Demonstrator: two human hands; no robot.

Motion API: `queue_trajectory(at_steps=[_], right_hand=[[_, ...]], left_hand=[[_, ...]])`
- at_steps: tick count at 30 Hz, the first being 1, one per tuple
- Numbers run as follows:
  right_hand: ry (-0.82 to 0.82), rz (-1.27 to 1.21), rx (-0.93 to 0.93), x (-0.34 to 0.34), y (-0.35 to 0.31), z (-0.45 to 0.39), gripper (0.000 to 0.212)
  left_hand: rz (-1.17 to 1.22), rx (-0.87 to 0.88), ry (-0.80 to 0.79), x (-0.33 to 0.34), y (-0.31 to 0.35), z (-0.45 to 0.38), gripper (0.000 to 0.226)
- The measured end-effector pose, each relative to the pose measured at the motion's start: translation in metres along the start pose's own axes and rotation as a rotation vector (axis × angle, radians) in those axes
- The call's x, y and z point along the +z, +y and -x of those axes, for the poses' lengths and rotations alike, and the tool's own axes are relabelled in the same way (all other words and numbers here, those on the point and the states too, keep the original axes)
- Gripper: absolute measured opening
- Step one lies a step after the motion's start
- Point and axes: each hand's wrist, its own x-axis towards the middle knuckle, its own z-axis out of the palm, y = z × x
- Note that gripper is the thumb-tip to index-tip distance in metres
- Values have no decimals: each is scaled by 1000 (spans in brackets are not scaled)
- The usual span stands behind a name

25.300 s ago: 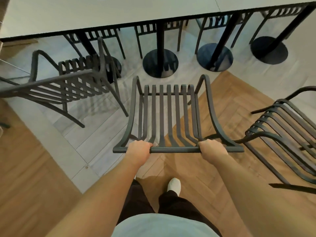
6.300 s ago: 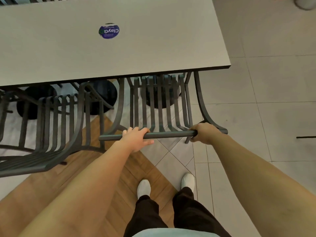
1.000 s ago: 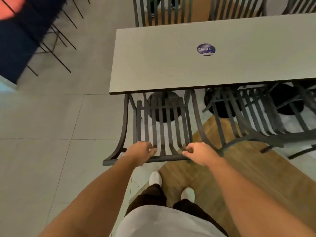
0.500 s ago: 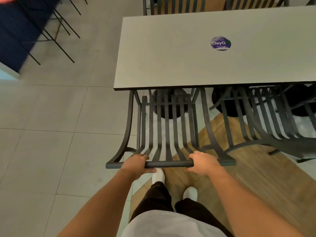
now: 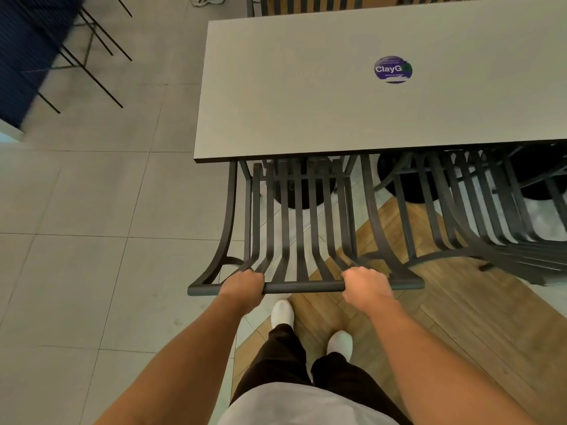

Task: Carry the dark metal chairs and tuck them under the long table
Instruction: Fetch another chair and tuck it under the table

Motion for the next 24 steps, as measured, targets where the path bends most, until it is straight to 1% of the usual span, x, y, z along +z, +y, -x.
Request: queue_trajectory(at_steps=[10,14,24], right_hand=[[43,27,47,-41,8,-39,24],[11,36,42,-46,9,-45,26],[7,40,52,-46,7,-45,25]], left_hand=[[15,23,35,-44,1,-42,20],[2,46,16,-47,-1,-49,21],[10,102,-22,-48,-7,-51,24]])
